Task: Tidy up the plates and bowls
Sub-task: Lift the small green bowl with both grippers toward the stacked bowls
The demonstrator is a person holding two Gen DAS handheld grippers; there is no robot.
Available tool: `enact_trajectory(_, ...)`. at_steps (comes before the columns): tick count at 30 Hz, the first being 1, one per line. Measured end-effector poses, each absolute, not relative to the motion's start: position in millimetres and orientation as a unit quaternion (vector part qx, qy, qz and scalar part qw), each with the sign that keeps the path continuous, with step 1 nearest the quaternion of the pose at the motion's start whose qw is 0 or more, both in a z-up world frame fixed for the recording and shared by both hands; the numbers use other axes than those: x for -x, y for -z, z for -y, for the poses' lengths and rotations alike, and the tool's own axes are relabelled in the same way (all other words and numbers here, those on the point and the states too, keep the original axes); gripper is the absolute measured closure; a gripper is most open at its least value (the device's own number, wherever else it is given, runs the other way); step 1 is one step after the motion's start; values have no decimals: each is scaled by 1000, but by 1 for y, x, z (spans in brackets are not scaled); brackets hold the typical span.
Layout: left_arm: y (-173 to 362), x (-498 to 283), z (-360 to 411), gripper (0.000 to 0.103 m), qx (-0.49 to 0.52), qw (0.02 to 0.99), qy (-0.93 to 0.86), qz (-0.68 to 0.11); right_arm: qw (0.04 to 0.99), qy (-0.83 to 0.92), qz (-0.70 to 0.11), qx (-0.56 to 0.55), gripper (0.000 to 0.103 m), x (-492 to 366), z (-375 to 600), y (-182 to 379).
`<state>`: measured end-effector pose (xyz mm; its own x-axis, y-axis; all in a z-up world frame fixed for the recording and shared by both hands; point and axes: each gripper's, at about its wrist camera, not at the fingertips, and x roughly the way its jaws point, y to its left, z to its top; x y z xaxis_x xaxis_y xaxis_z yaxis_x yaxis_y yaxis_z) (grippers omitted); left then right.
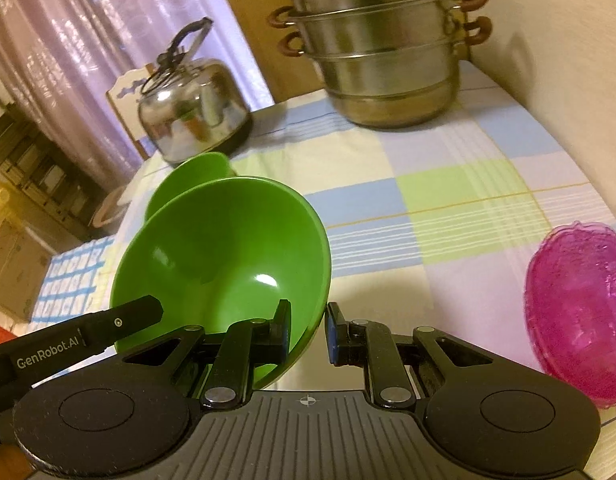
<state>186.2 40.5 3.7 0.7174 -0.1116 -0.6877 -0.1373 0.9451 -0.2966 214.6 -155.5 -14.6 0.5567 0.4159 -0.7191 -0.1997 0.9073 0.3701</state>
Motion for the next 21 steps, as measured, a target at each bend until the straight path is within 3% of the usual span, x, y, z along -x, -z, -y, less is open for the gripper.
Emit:
enact_trajectory(12, -10, -176, -60, 85, 177, 913, -20, -367, 876, -190, -429, -111, 85, -213, 133, 5)
enact_trajectory(21, -19, -211, -87, 85, 186, 915, -29, -358, 879, -206, -418, -99, 85, -251, 105, -6)
